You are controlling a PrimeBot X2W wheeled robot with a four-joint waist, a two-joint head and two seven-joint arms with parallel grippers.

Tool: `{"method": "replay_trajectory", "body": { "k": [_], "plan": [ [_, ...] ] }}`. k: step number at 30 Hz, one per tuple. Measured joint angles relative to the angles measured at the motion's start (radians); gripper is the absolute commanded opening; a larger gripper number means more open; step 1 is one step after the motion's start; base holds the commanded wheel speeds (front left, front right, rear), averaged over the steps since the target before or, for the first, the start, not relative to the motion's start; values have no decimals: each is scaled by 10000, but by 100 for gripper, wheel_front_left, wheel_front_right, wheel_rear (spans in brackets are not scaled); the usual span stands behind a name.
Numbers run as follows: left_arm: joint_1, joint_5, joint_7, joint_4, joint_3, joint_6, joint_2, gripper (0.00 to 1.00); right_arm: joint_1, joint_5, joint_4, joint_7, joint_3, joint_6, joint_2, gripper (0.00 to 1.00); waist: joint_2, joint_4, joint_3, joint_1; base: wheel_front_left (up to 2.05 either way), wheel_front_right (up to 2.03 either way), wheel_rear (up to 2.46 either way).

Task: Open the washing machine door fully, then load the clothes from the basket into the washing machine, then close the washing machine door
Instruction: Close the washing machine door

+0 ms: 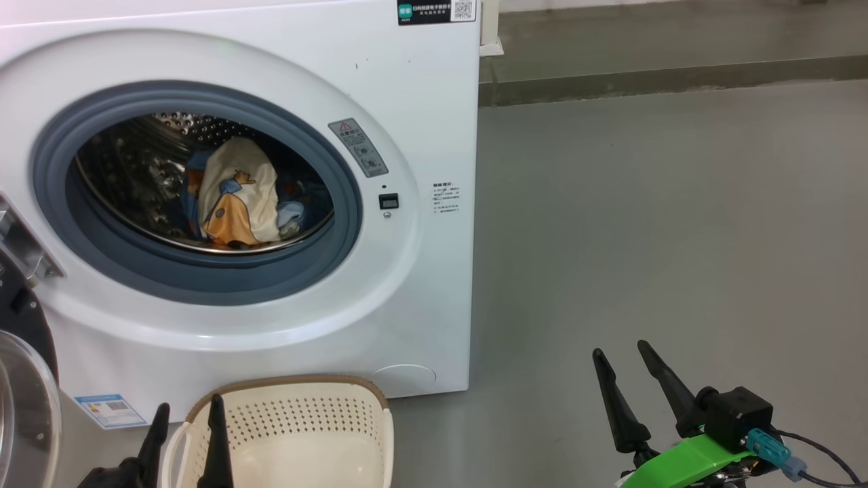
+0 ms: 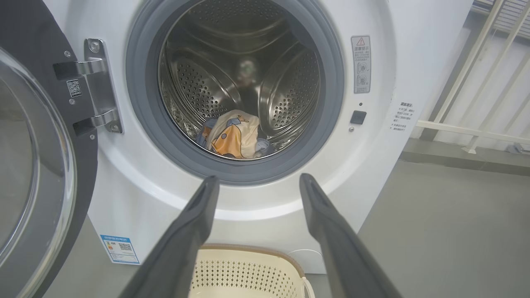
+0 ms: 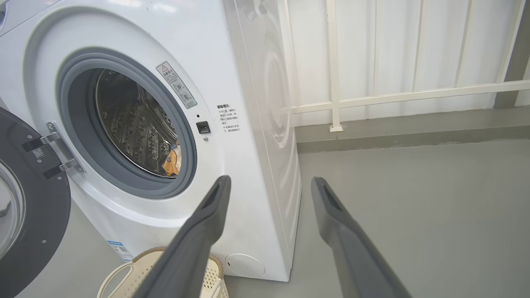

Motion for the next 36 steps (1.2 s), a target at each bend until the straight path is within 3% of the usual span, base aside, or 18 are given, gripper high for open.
{"method": "replay_trajectory", "body": {
  "k": [14,36],
  "plan": [
    [-1,69,0,213,-4,-98,-50,100,5,-2,4,0,54,0,2,100,0,88,32,0,-28,28,0],
    [-1,174,0,226,-21,-161,-38,100,9,-2,96,0,127,0,6,100,1,132,118,0,-149,149,0]
  ]
}}
